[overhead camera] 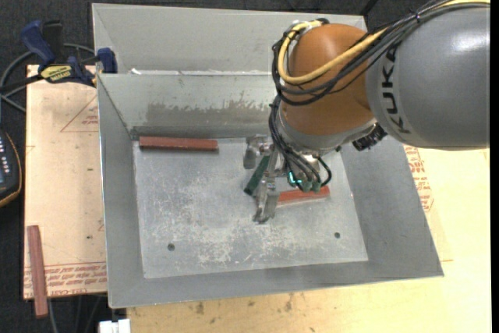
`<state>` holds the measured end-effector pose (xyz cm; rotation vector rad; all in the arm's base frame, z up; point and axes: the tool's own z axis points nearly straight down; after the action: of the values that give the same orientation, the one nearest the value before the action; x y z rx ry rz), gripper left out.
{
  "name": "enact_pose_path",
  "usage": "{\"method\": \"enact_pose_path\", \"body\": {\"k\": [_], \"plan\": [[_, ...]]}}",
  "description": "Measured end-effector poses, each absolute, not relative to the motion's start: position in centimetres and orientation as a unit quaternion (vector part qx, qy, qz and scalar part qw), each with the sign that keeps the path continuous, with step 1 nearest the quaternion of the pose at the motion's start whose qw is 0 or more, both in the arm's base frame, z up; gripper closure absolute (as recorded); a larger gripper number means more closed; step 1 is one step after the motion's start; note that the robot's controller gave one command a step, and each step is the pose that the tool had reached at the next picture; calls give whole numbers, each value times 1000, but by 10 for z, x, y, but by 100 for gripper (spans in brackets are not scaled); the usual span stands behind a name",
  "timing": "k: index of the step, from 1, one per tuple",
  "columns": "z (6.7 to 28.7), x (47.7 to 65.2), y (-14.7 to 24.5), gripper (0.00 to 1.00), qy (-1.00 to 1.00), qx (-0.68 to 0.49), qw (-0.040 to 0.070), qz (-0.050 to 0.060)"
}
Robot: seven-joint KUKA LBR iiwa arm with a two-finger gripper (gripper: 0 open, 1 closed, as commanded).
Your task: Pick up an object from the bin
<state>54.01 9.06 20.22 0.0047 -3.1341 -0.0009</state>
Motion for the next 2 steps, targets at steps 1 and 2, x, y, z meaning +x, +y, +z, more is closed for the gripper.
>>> {"method": "enact_pose_path", "body": {"k": [1, 2], "plan": [[112, 597, 60, 0, -999, 50, 1, 0], [69, 636, -7, 0, -996, 92, -2, 0]]}}
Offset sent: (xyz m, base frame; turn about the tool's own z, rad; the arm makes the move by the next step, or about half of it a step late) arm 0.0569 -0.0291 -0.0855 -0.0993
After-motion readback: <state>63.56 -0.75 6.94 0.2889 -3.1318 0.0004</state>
